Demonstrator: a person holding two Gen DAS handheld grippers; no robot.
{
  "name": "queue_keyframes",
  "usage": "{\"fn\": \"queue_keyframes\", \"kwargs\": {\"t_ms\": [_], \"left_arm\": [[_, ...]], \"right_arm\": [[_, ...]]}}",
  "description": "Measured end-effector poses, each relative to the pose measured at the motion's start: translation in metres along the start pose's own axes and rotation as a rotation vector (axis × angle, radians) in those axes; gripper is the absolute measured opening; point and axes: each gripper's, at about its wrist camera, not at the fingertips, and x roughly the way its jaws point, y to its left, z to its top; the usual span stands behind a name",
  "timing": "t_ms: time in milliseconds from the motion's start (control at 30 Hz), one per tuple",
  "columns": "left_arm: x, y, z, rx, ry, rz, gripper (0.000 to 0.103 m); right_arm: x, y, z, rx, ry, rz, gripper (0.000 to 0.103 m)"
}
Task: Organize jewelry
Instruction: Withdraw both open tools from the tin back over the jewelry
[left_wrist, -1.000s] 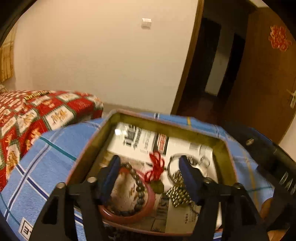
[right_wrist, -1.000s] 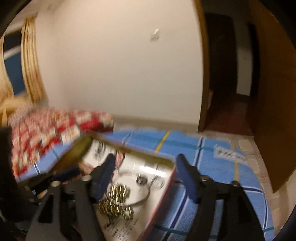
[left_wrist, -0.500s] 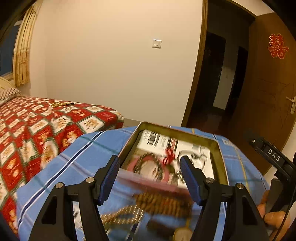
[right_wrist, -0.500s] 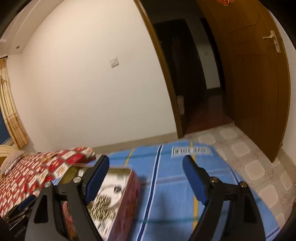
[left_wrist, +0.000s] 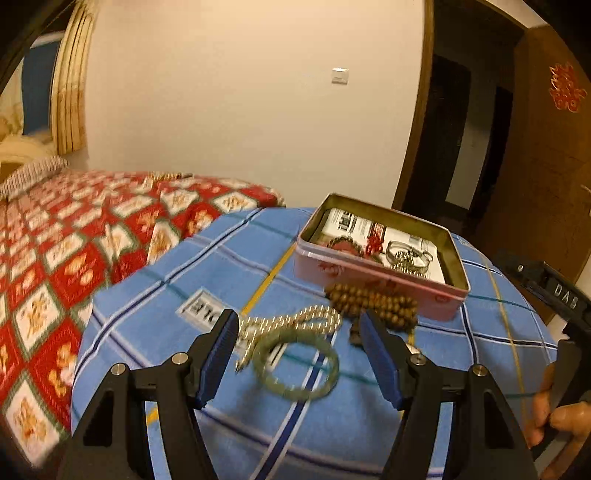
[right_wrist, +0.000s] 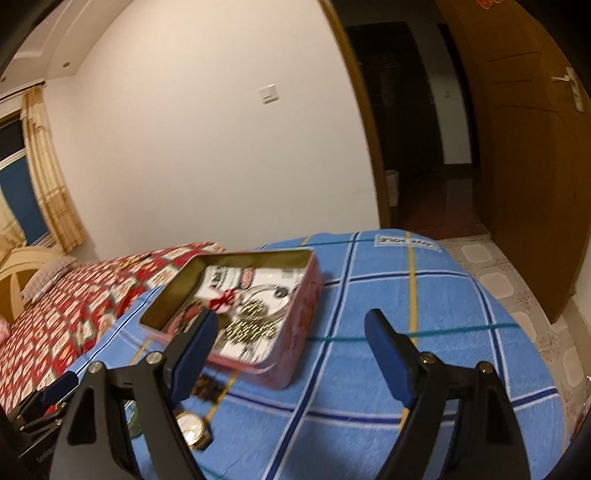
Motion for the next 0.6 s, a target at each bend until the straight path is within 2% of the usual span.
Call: {"fn": "queue_keyframes", "kwargs": {"t_ms": [233,333,400,600], "left_arm": [[-0.016,0.012,-0.007,0.011,-0.007,0.053,0.068],[-0.017,0.018,-0.010,0.021,0.009,0.107,0.068],[-0.017,0.023,-0.012,0.009,0.019,0.114,0.068],[-0.020,0.032,-0.016,-0.003,0.035,0.095,0.068]], "right_arm": [[-0.006,0.017,-0.015,-0.062,0.045,0.074,0.084],[-0.006,0.022,-0.021,-0.089,0.070,0.102,0.084],[-0.004,0.025,-0.025,-0.100,0.097,0.125,0.084],[0.018,0.052,-0.041,-0.203,0.262,0.224,0.083]]}}
